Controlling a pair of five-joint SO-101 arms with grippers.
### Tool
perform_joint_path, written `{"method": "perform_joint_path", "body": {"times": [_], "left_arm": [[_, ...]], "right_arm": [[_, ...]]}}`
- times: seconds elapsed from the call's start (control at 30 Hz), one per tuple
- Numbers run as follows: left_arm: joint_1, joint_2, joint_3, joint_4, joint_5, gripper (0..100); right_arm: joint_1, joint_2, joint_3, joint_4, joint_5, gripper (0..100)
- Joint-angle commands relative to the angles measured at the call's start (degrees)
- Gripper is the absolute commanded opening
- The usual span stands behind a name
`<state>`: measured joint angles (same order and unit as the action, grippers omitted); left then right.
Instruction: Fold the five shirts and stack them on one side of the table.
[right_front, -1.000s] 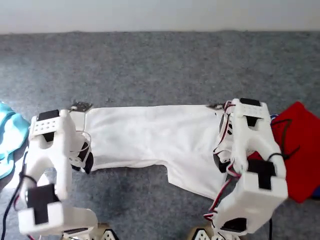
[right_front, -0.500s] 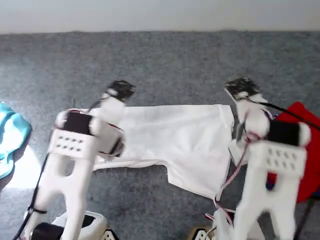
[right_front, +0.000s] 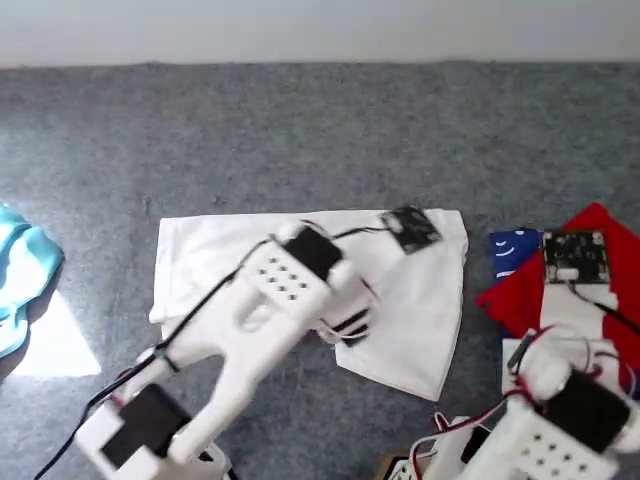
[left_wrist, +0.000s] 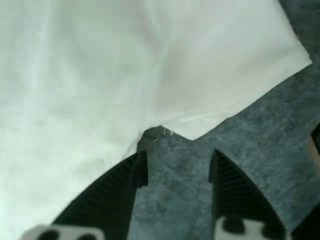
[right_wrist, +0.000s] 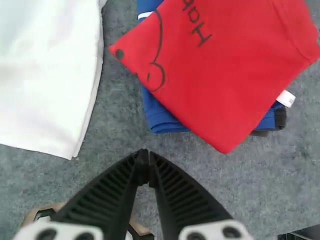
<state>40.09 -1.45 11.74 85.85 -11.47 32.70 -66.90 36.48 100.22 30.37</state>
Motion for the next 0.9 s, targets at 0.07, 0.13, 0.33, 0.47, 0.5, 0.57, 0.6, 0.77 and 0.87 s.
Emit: {"method": "perform_joint_path", "body": {"times": [0.07,0.13,0.33,0.47,0.5,0.57,0.6,0.77,0.87], "left_arm": [[4.8,8.6,-7.4,-0.7,-0.1,24],[6.0,12.4,-9.5,-0.5,-1.2,24],[9.3,19.9,-14.5,-0.7,-2.1,24],[9.7,23.7,-15.9,-0.8,-3.8,24],[9.8,24.6,-16.0,-1.0,-3.9,24],[9.6,26.4,-16.0,-2.7,-3.7,24],[9.5,27.4,-16.0,-3.4,-3.8,24],[9.4,31.2,-16.1,-4.6,-4.0,24],[9.5,31.9,-17.0,-4.4,-3.7,24]], "right_arm": [[0.9,-4.4,3.0,1.5,0.6,1.0],[0.9,-5.0,3.1,1.5,0.6,1.0],[0.9,-5.1,3.1,1.5,0.6,1.0],[1.0,-5.1,3.1,1.5,0.6,1.0],[1.0,-5.1,3.1,1.5,0.6,1.0],[1.0,-5.1,3.2,1.5,0.6,1.0],[1.0,-5.1,3.2,1.5,0.6,1.0],[1.0,-5.1,3.2,1.5,0.6,1.0],[1.0,-5.1,3.2,1.5,0.5,1.0]]}}
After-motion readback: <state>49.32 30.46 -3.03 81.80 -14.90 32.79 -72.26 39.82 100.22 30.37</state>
